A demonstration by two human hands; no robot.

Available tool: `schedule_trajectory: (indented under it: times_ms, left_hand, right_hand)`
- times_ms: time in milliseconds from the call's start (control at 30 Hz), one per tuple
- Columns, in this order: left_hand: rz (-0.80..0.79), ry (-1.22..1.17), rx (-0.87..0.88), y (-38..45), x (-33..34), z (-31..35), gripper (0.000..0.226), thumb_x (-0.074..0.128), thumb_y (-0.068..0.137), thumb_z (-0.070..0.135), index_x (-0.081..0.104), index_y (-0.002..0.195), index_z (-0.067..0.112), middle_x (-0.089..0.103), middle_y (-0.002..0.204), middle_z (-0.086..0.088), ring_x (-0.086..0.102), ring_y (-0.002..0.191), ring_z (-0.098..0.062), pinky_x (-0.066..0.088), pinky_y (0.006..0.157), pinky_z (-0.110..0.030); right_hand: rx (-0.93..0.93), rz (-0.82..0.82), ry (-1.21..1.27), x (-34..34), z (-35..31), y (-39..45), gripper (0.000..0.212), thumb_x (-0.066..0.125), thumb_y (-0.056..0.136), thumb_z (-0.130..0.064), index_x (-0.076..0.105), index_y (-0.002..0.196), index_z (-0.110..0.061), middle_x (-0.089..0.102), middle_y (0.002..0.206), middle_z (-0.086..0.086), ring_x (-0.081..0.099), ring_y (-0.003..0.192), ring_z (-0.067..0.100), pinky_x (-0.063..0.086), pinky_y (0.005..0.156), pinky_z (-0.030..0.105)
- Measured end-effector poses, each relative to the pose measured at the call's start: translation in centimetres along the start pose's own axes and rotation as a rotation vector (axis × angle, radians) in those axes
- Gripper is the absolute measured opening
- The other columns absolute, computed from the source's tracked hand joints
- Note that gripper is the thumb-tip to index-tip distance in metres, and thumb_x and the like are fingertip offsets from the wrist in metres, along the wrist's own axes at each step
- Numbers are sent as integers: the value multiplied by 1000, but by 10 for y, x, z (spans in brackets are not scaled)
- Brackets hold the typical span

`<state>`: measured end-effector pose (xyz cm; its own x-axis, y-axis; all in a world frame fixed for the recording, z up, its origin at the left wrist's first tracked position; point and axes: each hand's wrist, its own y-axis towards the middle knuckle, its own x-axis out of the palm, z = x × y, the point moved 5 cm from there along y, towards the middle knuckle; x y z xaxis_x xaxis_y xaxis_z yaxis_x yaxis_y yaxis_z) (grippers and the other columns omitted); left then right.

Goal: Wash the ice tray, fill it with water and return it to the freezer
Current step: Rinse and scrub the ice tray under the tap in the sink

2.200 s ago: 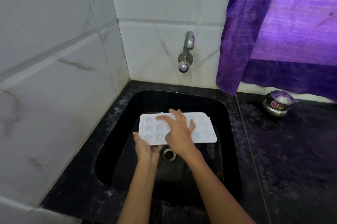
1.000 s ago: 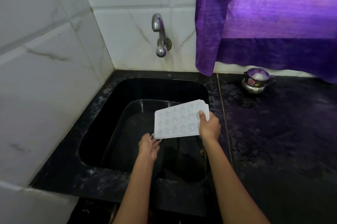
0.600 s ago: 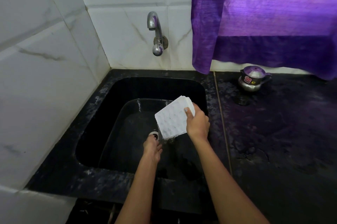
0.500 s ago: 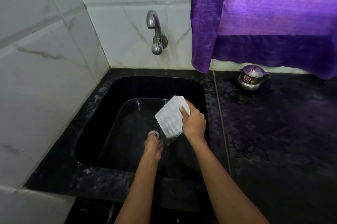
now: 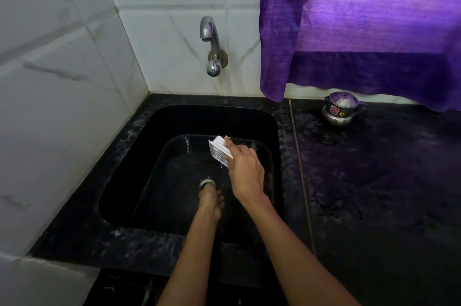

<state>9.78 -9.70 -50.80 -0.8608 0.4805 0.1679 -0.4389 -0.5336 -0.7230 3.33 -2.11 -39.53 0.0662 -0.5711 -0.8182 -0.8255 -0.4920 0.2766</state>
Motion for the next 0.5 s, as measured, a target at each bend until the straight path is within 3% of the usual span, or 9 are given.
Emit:
schedule_trajectory:
  times_ms: [67, 200, 367, 500]
  left_hand:
    - [-14, -7, -5, -1, 0, 1, 39, 39, 98, 25, 48, 130, 3, 54, 117, -16, 53, 104, -29, 40, 88, -38]
    - [-36, -21, 18, -1, 2, 4, 41, 38, 99, 30, 50, 128, 3, 56, 108, -14, 54, 95, -26, 39, 85, -38]
    - [-61, -59, 16, -3, 3, 4, 42, 38, 100, 30, 48, 131, 4, 54, 128, -18, 52, 120, -32, 38, 108, -44]
    - [-75, -78, 18, -5, 4, -1, 41, 36, 100, 29, 47, 131, 4, 52, 132, -18, 50, 123, -33, 35, 111, -47]
  right_hand:
    - [-49, 58, 8, -3, -5, -2, 56, 58, 93, -15, 39, 145, -25, 60, 121, 5, 54, 106, 22, 49, 86, 35]
    - [-141, 265, -6, -9, -9, -5, 64, 78, 74, -6, 57, 132, -18, 67, 99, 6, 62, 83, 22, 54, 66, 34]
    - [-183, 339, -13, -11, -7, -11, 67, 78, 72, -4, 56, 133, -18, 67, 104, 5, 62, 86, 22, 55, 68, 34]
    - [-155, 303, -8, -3, 1, -20, 59, 78, 73, -4, 61, 127, -18, 68, 101, 2, 61, 78, 20, 56, 63, 35]
